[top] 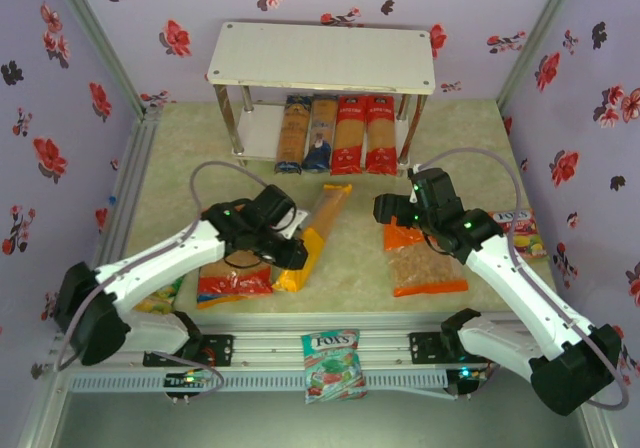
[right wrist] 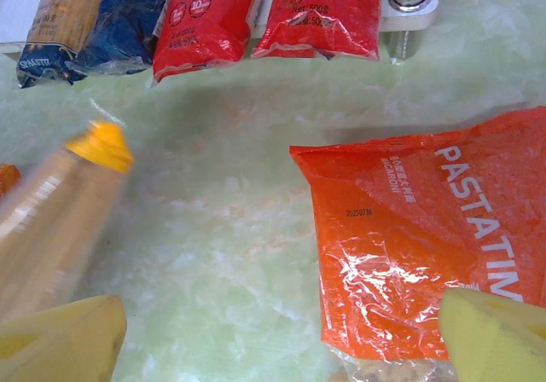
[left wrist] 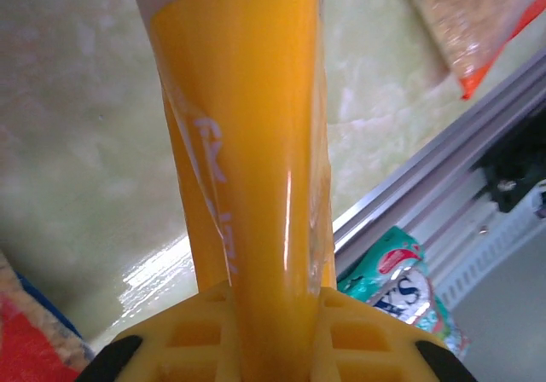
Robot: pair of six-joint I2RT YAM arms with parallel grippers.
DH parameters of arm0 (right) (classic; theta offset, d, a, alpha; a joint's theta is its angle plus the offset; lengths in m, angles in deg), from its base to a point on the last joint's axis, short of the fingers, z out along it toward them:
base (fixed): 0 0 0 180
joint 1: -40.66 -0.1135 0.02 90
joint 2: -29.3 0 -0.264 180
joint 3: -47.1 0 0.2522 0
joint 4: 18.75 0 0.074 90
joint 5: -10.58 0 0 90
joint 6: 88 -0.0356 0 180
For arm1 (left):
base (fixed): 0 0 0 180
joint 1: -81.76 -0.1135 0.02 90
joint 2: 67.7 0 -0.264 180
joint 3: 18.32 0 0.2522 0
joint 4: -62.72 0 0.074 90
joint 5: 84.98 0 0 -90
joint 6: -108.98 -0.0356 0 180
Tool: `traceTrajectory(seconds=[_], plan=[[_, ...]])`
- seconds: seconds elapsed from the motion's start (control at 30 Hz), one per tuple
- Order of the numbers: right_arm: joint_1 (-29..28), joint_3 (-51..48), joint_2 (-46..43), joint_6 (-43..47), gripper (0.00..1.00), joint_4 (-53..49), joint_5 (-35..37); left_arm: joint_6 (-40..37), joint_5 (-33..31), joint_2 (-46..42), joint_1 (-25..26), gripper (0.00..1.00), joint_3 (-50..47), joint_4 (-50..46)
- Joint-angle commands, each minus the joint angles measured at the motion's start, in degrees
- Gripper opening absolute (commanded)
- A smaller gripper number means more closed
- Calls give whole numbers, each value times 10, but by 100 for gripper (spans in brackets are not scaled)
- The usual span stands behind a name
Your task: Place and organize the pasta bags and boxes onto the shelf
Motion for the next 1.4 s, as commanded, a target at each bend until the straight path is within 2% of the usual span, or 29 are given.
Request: traceTrajectory(seconds=[0.0, 0.13, 0.23, 0.5, 0.73, 0.9, 1.37], plan=[[4, 16, -3, -6, 95, 7, -13, -27, 23, -57, -45, 0, 31, 28], [4, 17, -4, -5, 95, 10, -15, -49, 13, -61, -100, 0, 65, 9], [4, 18, -2, -5, 95, 13, -17, -77, -36, -36, -136, 0, 109, -20], [4, 50, 24, 4, 95, 6, -34, -136, -153, 114, -203, 0, 250, -33], [4, 58, 21, 8, 95, 1, -27, -161, -239, 254, -221, 0, 362, -39], [4, 58, 27, 11, 95, 0, -23, -163, -302, 312, -222, 0, 414, -28], [4, 59, 46, 16, 96, 5, -25, -170, -373, 449, -226, 0, 533, -20]])
